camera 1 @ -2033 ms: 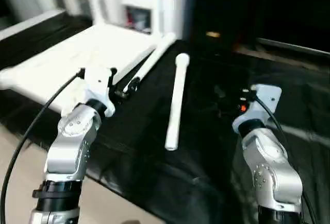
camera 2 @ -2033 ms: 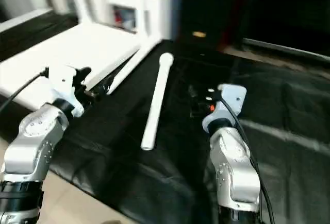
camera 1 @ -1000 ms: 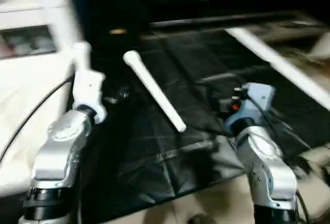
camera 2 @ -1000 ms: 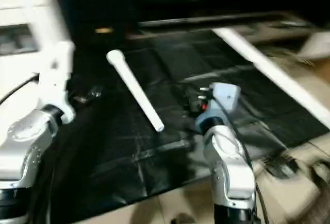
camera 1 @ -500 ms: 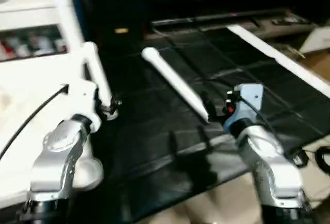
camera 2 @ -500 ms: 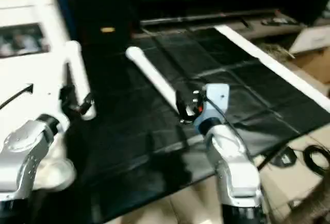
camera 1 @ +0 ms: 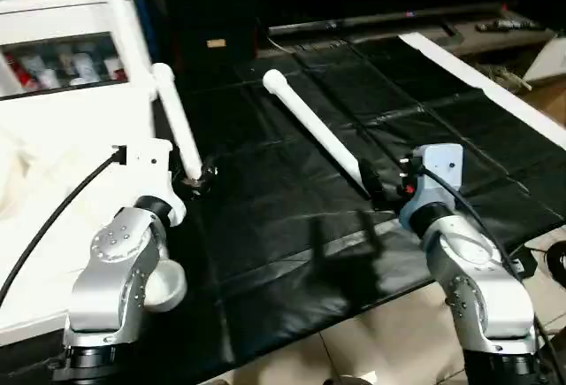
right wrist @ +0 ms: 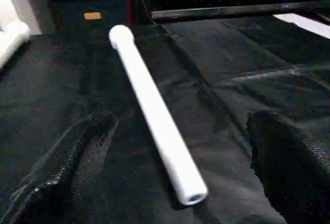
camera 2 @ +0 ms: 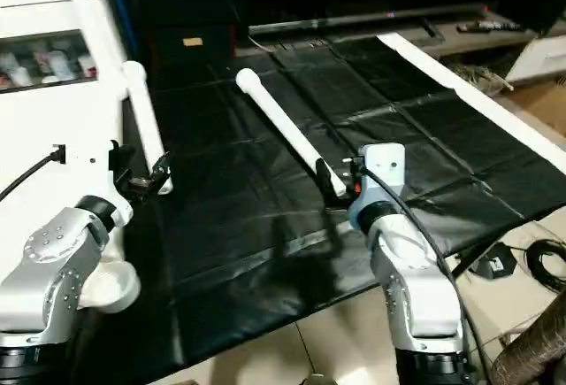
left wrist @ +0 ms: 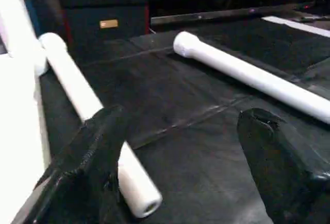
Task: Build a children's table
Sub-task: Pick table leg
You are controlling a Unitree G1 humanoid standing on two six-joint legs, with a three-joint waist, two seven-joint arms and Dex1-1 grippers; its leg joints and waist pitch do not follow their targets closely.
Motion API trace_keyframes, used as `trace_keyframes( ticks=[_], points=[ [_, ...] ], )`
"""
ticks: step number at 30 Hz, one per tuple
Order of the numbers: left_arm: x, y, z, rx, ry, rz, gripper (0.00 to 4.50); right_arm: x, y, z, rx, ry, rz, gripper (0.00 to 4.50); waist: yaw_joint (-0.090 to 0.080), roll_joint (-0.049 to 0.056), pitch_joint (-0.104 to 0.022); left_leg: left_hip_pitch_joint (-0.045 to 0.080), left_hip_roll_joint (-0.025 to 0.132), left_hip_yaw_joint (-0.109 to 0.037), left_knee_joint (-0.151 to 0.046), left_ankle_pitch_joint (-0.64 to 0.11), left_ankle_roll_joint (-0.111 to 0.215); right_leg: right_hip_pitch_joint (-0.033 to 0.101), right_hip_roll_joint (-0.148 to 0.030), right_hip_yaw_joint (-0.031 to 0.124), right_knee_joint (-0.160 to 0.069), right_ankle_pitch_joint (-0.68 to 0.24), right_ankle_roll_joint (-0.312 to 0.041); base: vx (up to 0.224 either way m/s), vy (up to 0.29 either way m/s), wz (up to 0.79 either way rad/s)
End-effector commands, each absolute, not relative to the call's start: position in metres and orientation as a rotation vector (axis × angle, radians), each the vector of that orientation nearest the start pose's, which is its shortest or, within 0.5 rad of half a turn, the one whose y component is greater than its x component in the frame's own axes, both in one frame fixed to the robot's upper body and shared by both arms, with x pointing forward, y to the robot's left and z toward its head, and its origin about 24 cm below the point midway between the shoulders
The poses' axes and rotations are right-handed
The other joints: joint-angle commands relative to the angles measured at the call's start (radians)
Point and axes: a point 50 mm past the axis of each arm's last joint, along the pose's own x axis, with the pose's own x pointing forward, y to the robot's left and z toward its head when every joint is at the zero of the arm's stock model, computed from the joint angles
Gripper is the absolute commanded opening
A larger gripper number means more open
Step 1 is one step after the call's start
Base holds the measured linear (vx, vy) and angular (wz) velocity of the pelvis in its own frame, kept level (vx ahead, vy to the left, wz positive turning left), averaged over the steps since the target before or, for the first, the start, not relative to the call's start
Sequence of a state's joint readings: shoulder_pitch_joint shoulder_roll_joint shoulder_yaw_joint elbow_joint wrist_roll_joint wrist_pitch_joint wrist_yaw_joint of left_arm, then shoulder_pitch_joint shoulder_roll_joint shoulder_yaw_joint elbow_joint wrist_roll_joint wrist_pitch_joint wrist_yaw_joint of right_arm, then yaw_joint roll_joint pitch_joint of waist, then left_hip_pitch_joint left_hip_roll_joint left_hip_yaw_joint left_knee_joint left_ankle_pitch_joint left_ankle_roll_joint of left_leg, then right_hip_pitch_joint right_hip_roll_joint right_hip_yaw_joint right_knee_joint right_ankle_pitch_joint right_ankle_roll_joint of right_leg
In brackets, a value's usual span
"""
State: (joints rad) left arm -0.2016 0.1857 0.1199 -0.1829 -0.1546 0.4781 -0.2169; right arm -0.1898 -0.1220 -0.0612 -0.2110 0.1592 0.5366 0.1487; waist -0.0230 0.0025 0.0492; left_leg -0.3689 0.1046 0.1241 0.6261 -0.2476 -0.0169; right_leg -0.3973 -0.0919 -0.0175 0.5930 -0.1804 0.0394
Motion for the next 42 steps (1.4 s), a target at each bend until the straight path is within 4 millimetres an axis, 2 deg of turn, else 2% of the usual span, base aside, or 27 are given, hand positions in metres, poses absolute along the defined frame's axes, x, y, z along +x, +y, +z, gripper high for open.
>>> trace_keyframes(
  ticks=[1,4,5,6,7,9,11,12,13,14,15,16,17,18,19,20,21,22,23,24,26,27,29,30,32,39,42],
  points=[
    [0.286,0.180,0.107,0.010,0.055,-0.174,3.82,0.284,-0.162,0.092,0.040,0.135,0.165,4.42,-0.006,-0.004,-0.046,0.019,0.074,-0.019,-0.106,-0.439,0.005,0.050,-0.045,0.023,-0.095,-0.565,-0.165,0.050,-0.062,-0.01],
    [0.285,0.179,0.106,0.005,0.057,-0.174,3.82,0.284,-0.163,0.092,0.014,0.133,0.171,4.42,-0.004,0.001,-0.046,0.033,0.071,-0.005,-0.113,-0.384,0.060,0.072,-0.037,0.019,-0.108,-0.573,-0.206,0.065,-0.050,0.02],
    [0.285,0.179,0.106,0.004,0.058,-0.174,3.82,0.284,-0.163,0.093,0.015,0.132,0.174,4.42,0.017,-0.014,-0.042,-0.056,0.048,-0.027,-0.114,-0.293,0.141,0.140,-0.068,-0.016,-0.116,-0.548,-0.194,0.082,-0.023,0.17],
    [0.285,0.178,0.105,0.003,0.058,-0.175,3.82,0.284,-0.163,0.093,0.012,0.134,0.179,4.42,0.013,0.003,-0.055,-0.051,0.040,-0.031,-0.094,-0.186,0.220,0.152,-0.097,-0.034,-0.129,-0.528,-0.183,0.082,-0.023,0.17],
    [0.285,0.178,0.105,0.002,0.059,-0.176,3.82,0.285,-0.163,0.093,-0.002,0.136,0.184,4.42,0.016,0.014,-0.062,-0.044,0.041,-0.037,-0.085,-0.135,0.248,0.158,-0.098,-0.051,-0.128,-0.498,-0.194,0.100,-0.002,0.45],
    [0.285,0.177,0.105,0.001,0.059,-0.177,3.82,0.285,-0.163,0.093,-0.013,0.136,0.190,4.42,0.009,0.028,-0.068,-0.032,0.028,-0.054,-0.081,0.025,0.334,0.167,-0.059,-0.094,-0.121,-0.353,-0.220,0.119,0.006,0.57],
    [0.285,0.176,0.104,0.000,0.059,-0.183,3.82,0.286,-0.163,0.094,-0.028,0.135,0.201,4.42,-0.005,0.036,-0.073,0.020,0.007,-0.107,-0.078,0.226,0.443,0.164,0.002,-0.129,-0.091,-0.213,-0.214,0.165,0.004,0.57],
    [0.284,0.175,0.104,0.000,0.058,-0.186,3.82,0.286,-0.164,0.094,-0.028,0.136,0.198,4.42,-0.017,0.046,-0.071,0.093,0.011,-0.171,-0.085,0.286,0.513,0.119,0.045,-0.141,-0.046,-0.230,-0.175,0.180,0.003,0.56],
    [0.284,0.175,0.104,0.000,0.058,-0.188,3.82,0.286,-0.165,0.094,-0.037,0.135,0.190,4.42,-0.031,0.045,-0.069,0.129,0.019,-0.217,-0.087,0.301,0.557,0.083,0.057,-0.133,-0.015,-0.263,-0.138,0.181,-0.032,0.64],
    [0.284,0.175,0.104,0.000,0.058,-0.190,3.82,0.286,-0.166,0.094,-0.041,0.134,0.183,4.42,-0.037,0.041,-0.070,0.206,0.064,-0.295,-0.081,0.279,0.611,-0.007,0.051,-0.089,0.056,-0.310,-0.077,0.158,-0.075,0.65],
    [0.284,0.174,0.104,0.001,0.058,-0.194,3.82,0.287,-0.168,0.094,-0.020,0.134,0.171,4.42,-0.038,0.018,-0.060,0.208,0.149,-0.263,-0.074,0.317,0.556,-0.049,0.002,-0.022,0.102,-0.215,-0.037,0.158,-0.075,0.65],
    [0.283,0.174,0.104,0.002,0.059,-0.197,3.82,0.287,-0.169,0.095,-0.016,0.134,0.170,4.42,-0.033,0.017,-0.056,0.185,0.143,-0.250,-0.085,0.320,0.528,-0.049,-0.017,0.002,0.100,-0.151,-0.033,0.071,-0.116,0.34],
    [0.283,0.172,0.104,0.011,0.061,-0.225,3.82,0.288,-0.171,0.096,-0.027,0.144,0.177,4.42,-0.017,-0.022,-0.054,0.131,0.057,-0.194,-0.067,0.254,0.411,0.000,-0.048,0.063,0.006,-0.003,-0.052,0.014,-0.121,0.15],
    [0.282,0.171,0.104,0.025,0.063,-0.258,3.82,0.289,-0.173,0.096,-0.055,0.164,0.199,4.42,0.021,-0.072,-0.067,-0.006,-0.066,-0.090,0.042,0.100,0.301,0.167,-0.084,0.159,-0.034,0.175,-0.025,0.014,-0.121,0.15],
    [0.281,0.169,0.104,0.035,0.065,-0.280,3.82,0.289,-0.174,0.096,-0.078,0.179,0.214,4.42,0.041,-0.053,-0.077,-0.043,-0.055,-0.082,0.074,0.076,0.244,0.205,-0.129,0.187,-0.013,0.430,-0.050,0.076,-0.052,0.29],
    [0.279,0.167,0.104,0.044,0.065,-0.328,3.82,0.289,-0.176,0.094,-0.101,0.221,0.235,4.42,0.048,-0.057,-0.064,-0.045,-0.027,-0.069,0.055,0.144,0.107,0.174,-0.105,0.142,0.031,0.979,-0.053,0.054,-0.038,0.17],
    [0.278,0.165,0.104,0.049,0.065,-0.358,3.82,0.290,-0.177,0.092,-0.113,0.249,0.246,4.42,0.050,-0.039,-0.064,-0.032,-0.017,-0.057,-0.001,0.244,0.031,0.146,-0.050,0.068,0.056,1.172,-0.040,0.054,-0.038,0.17],
    [0.277,0.163,0.104,0.058,0.073,-0.406,3.82,0.290,-0.180,0.090,-0.132,0.298,0.264,4.42,0.050,-0.020,-0.066,-0.027,-0.009,-0.054,-0.023,0.275,0.017,0.138,-0.028,0.049,0.053,1.130,-0.036,-0.066,-0.070,-0.02],
    [0.275,0.161,0.104,0.072,0.085,-0.462,3.82,0.291,-0.184,0.087,-0.117,0.359,0.278,4.42,0.046,0.011,-0.073,-0.019,0.039,-0.063,-0.036,0.282,0.018,0.132,-0.011,0.040,0.054,0.947,-0.030,-0.073,-0.045,0.02],
    [0.274,0.159,0.104,0.079,0.094,-0.490,3.82,0.292,-0.186,0.086,-0.055,0.391,0.273,4.42,0.037,0.023,-0.069,0.003,0.093,-0.084,-0.041,0.242,0.015,0.111,-0.016,0.035,0.047,0.696,-0.063,-0.073,-0.045,0.02],
    [0.273,0.157,0.105,0.095,0.103,-0.538,3.82,0.294,-0.188,0.085,0.038,0.436,0.262,4.42,0.023,0.023,-0.057,0.022,0.132,-0.099,-0.063,0.144,0.014,0.101,-0.042,0.036,0.021,0.347,-0.179,0.000,0.000,0.00],
    [0.272,0.156,0.105,0.119,0.114,-0.575,3.82,0.297,-0.191,0.084,-0.004,0.452,0.255,4.42,0.027,0.020,-0.048,0.022,0.122,-0.083,-0.069,0.025,0.000,0.099,-0.048,0.041,0.001,0.173,-0.252,0.000,0.000,0.00],
    [0.270,0.154,0.106,0.189,0.131,-0.653,3.82,0.302,-0.198,0.080,-0.100,0.494,0.252,4.42,0.036,0.014,-0.034,0.028,0.106,-0.056,-0.080,-0.134,-0.020,0.097,-0.051,0.047,-0.025,-0.063,-0.303,-0.086,0.039,0.08],
    [0.269,0.154,0.106,0.222,0.141,-0.686,3.82,0.303,-0.202,0.077,-0.123,0.523,0.244,4.42,0.036,0.018,-0.028,0.033,0.108,-0.045,-0.085,-0.221,-0.042,0.090,-0.056,0.051,-0.037,-0.226,-0.306,-0.089,0.035,0.09],
    [0.268,0.154,0.106,0.266,0.153,-0.723,3.82,0.305,-0.205,0.072,-0.142,0.565,0.237,4.42,0.033,0.017,-0.026,0.031,0.111,-0.033,-0.091,-0.270,-0.066,0.079,-0.053,0.052,-0.045,-0.346,-0.281,-0.080,0.023,0.01],
    [0.261,0.151,0.112,0.354,0.164,-0.849,3.82,0.310,-0.228,0.051,-0.176,0.698,0.136,4.42,0.033,0.015,-0.034,0.019,0.112,-0.016,-0.089,-0.181,-0.061,0.070,-0.052,0.054,-0.040,-0.267,-0.273,-0.010,0.003,0.00],
    [0.260,0.149,0.111,0.367,0.178,-0.885,3.82,0.311,-0.226,0.040,-0.123,0.732,0.180,4.42,0.040,0.017,-0.051,0.006,0.110,-0.008,-0.076,-0.017,-0.016,0.084,-0.048,0.050,-0.018,0.000,-0.305,0.000,0.000,0.00]
  ],
)
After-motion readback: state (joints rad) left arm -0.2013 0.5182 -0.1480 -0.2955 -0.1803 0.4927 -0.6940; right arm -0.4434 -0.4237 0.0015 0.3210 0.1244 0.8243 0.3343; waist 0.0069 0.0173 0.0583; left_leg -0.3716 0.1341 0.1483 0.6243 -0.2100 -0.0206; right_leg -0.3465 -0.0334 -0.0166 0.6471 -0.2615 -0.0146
